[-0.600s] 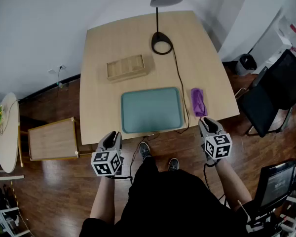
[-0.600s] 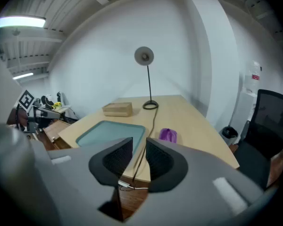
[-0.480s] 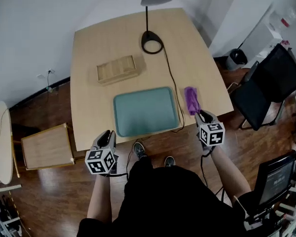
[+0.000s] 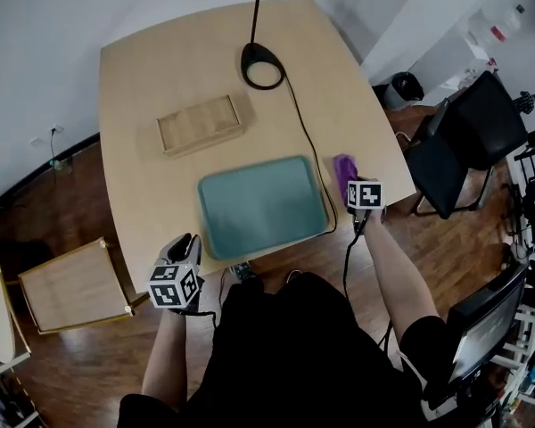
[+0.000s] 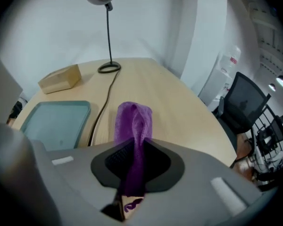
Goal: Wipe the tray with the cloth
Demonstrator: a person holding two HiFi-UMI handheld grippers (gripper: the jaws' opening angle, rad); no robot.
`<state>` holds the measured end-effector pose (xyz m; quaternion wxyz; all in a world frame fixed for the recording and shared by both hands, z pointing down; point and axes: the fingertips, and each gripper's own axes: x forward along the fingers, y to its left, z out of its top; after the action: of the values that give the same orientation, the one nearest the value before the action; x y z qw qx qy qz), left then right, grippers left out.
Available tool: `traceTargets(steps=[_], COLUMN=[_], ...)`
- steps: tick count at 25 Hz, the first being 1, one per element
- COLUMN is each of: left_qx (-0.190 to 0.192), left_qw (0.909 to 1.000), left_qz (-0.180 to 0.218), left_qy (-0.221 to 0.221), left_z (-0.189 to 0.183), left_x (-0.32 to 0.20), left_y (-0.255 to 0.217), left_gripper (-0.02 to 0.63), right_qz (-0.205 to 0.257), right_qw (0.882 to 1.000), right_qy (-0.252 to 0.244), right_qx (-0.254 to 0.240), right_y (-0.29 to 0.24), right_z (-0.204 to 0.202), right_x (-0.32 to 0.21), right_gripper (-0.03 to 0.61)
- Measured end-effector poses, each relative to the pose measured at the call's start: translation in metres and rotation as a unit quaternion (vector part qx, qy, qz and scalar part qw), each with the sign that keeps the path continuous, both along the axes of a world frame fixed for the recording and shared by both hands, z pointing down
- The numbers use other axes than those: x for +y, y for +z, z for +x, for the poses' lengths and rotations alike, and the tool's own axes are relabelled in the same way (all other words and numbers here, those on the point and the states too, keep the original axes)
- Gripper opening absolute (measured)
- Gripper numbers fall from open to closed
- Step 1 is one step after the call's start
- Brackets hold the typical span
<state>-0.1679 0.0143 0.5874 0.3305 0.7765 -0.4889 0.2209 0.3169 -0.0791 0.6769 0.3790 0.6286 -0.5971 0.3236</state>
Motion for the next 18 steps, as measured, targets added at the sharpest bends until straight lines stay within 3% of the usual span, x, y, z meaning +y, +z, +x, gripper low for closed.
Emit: traceTargets(steps=[2,6,8,13,15,18], left_qx=[-0.002,0.028,0.034,-0.046,-0.062,-0.041], left_qw=[0.9997,0.9983,0.997,0.9885,0.9847,0.9841], left_qz=[-0.025,-0.051,-0.068,-0.142,-0.161,-0.173], left_qy=[0.005,-0.01,-0.016,0.026,0.025,-0.004], left_z=[-0.001,0.006,0.012,0.033,0.037,0.04], left_x=[0.001,0.0,0.002,0.029,0.036,0.041], left_y=[0.017,0.037,0.045,0.074,0.085,0.097], left_gripper=[0.097,0.118,0.15,0.161,0.102,0.078], right_qz=[0.032,0.081,0.08,0.044,0.026,0.021], right_qw=[0.999,0.991,0.987,0.981,0.982,0.979], right_qy=[0.005,-0.064,-0.087,-0.141,-0.148,-0.175], right_qx=[-0.015,-0.082,-0.113,-0.122,-0.116,-0.103], right_y=[-0.016,-0.047,-0.047,-0.023,-0.01,-0.006], right_z=[-0.011,-0.077,-0.105,-0.143,-0.145,-0.159], right_x=[-0.002,-0.015,-0.024,-0.033,-0.036,-0.053], right_gripper=[0.049,0.049,0.051,0.051,0.051,0.051])
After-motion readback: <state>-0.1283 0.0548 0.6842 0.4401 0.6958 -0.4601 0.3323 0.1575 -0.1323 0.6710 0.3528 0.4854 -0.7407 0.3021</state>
